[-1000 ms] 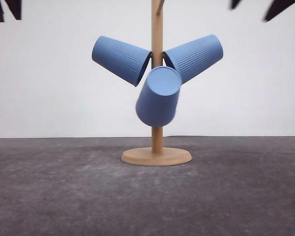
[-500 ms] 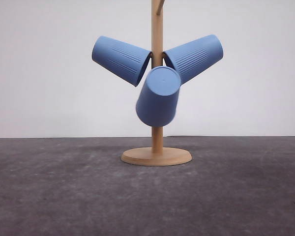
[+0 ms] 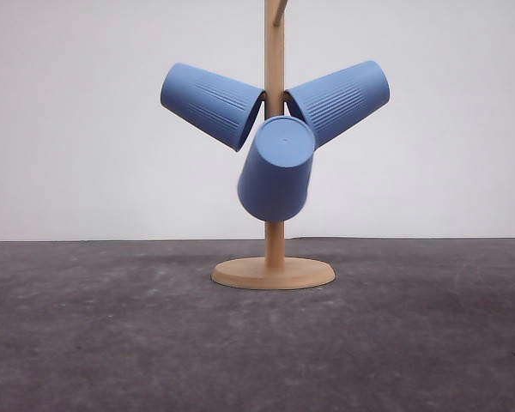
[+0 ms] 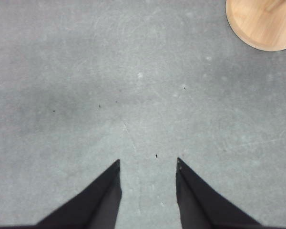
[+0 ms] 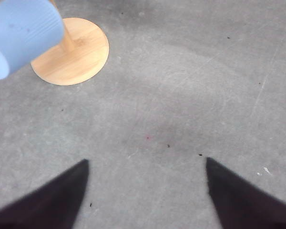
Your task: Place three cups
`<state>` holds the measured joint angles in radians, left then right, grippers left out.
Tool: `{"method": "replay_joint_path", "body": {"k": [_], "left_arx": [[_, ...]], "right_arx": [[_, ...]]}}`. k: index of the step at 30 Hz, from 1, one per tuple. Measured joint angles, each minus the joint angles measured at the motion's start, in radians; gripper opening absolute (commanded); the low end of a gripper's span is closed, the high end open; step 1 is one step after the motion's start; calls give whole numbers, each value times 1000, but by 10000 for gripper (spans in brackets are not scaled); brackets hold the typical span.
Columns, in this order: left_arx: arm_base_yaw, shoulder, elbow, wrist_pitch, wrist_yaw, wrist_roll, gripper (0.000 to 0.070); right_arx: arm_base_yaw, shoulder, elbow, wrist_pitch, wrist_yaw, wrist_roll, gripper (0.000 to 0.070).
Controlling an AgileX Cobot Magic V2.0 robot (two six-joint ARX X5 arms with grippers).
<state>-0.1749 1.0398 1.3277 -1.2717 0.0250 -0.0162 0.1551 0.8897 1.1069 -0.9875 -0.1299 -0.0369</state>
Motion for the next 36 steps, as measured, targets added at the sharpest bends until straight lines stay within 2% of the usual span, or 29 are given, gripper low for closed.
{"method": "replay_joint_path", "body": {"k": [1, 2, 10, 28, 30, 32, 36], "left_arx": [[0, 0, 0, -3, 0, 0, 20], [0, 1, 0, -5, 0, 0, 10], [0, 1, -1, 34, 0, 0, 11], [5, -11, -4, 38, -1, 6, 11], [13, -48, -37, 90, -2, 23, 11], [27, -121, -126, 222, -2, 26, 11], [60, -285, -412, 627, -1, 22, 11]], "right_arx": [[0, 0, 0, 0, 0, 0, 29], [0, 0, 0, 0, 0, -1, 4], [0, 0, 0, 8, 0, 0, 8], [0, 0, 0, 12, 0, 0, 8], [0, 0, 0, 12, 0, 0, 8], [0, 0, 0, 12, 0, 0, 8], [0, 0, 0, 12, 0, 0, 8]]}}
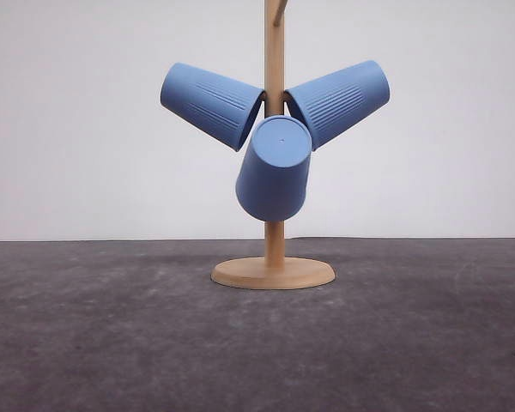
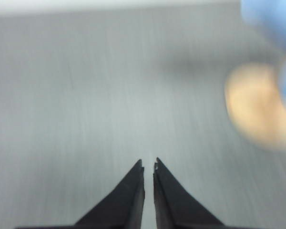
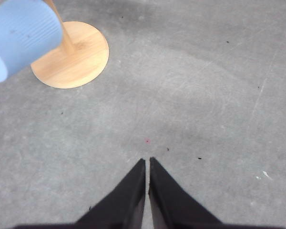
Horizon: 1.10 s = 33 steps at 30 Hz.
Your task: Place three cups
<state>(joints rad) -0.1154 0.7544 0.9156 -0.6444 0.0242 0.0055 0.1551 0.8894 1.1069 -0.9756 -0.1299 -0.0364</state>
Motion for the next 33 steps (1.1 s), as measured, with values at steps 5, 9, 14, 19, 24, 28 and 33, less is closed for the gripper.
{"method": "replay_joint_path", "body": {"k": [5, 9, 14, 19, 24, 28, 33], "left_arx": [[31, -228, -453, 425, 0, -36, 11], [54, -439, -730, 552, 0, -64, 11], [75, -628, -877, 554, 0, -84, 11], [91, -700, -885, 503, -2, -88, 11], [91, -751, -889, 463, -10, -87, 11], [92, -750, -889, 461, -29, -84, 11], [91, -749, -889, 461, -29, -100, 11]], "right_arx": [[0, 0, 0, 0, 0, 0, 8], [0, 0, 0, 0, 0, 0, 8], [0, 0, 0, 0, 0, 0, 8], [0, 0, 0, 0, 0, 0, 8], [0, 0, 0, 0, 0, 0, 8], [0, 0, 0, 0, 0, 0, 8], [0, 0, 0, 0, 0, 0, 8]]}}
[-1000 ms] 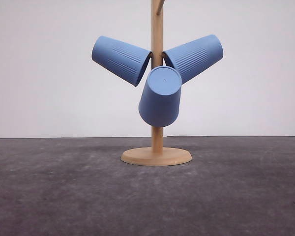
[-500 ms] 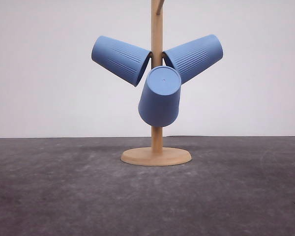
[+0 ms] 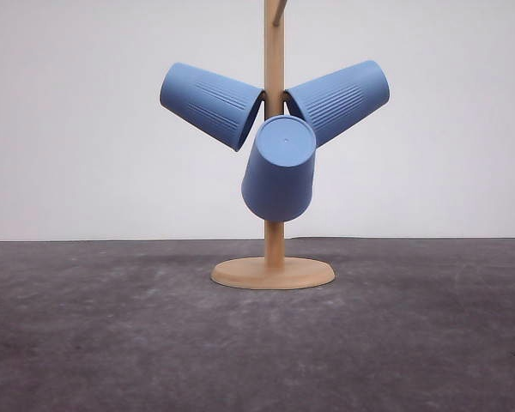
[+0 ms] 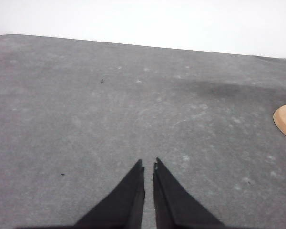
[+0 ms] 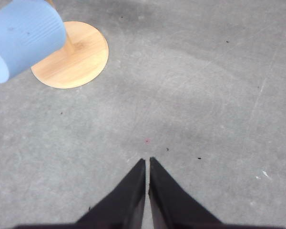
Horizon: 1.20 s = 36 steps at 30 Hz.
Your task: Place three cups
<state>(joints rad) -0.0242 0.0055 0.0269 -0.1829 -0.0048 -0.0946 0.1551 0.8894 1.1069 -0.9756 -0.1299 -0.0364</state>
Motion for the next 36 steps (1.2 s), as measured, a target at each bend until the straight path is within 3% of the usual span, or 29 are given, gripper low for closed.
{"method": "replay_joint_path", "body": {"k": [17, 21, 29, 36], "left_arx": [[0, 0, 0, 0, 0, -4, 11], [0, 0, 0, 0, 0, -4, 11], [0, 0, 0, 0, 0, -4, 11], [0, 0, 0, 0, 0, -4, 11]], "right_arx": [[0, 0, 0, 7, 1, -6, 8], [-10, -23, -37, 150, 3, -37, 8], [-105, -309, -418, 631, 20, -21, 8], [-173, -606, -746, 673, 75, -8, 8]]}}
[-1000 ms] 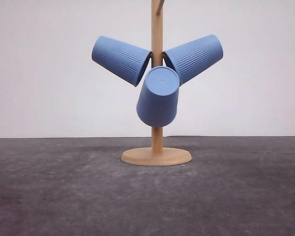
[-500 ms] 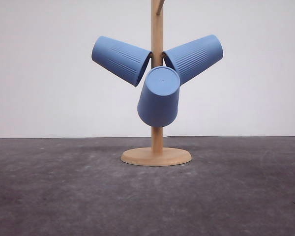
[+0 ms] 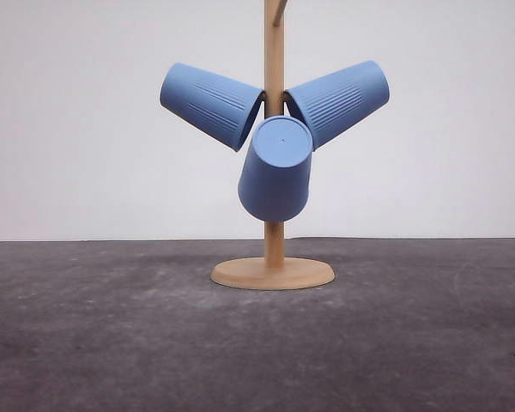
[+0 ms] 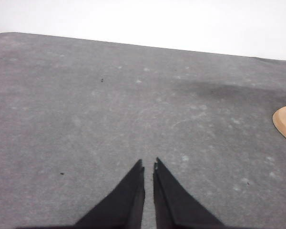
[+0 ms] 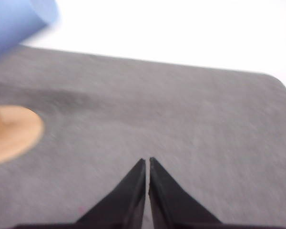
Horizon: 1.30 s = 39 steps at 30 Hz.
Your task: Place three cups
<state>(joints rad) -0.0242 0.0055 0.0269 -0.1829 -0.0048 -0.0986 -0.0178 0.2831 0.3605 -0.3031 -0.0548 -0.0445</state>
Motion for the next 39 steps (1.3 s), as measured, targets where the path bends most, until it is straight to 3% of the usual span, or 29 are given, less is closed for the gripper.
{"method": "replay_joint_path", "body": {"k": [4, 13, 23, 39], "left_arx": [[0, 0, 0, 0, 0, 0, 11], [0, 0, 0, 0, 0, 0, 11], [0, 0, 0, 0, 0, 0, 11], [0, 0, 0, 0, 0, 0, 11]], "right_arx": [[-4, -138, -127, 0, 49, 0, 8], [-4, -279, -303, 9, 52, 46, 8], [-4, -278, -339, 112, 54, 69, 8], [29, -278, -345, 136, 54, 75, 8]]}}
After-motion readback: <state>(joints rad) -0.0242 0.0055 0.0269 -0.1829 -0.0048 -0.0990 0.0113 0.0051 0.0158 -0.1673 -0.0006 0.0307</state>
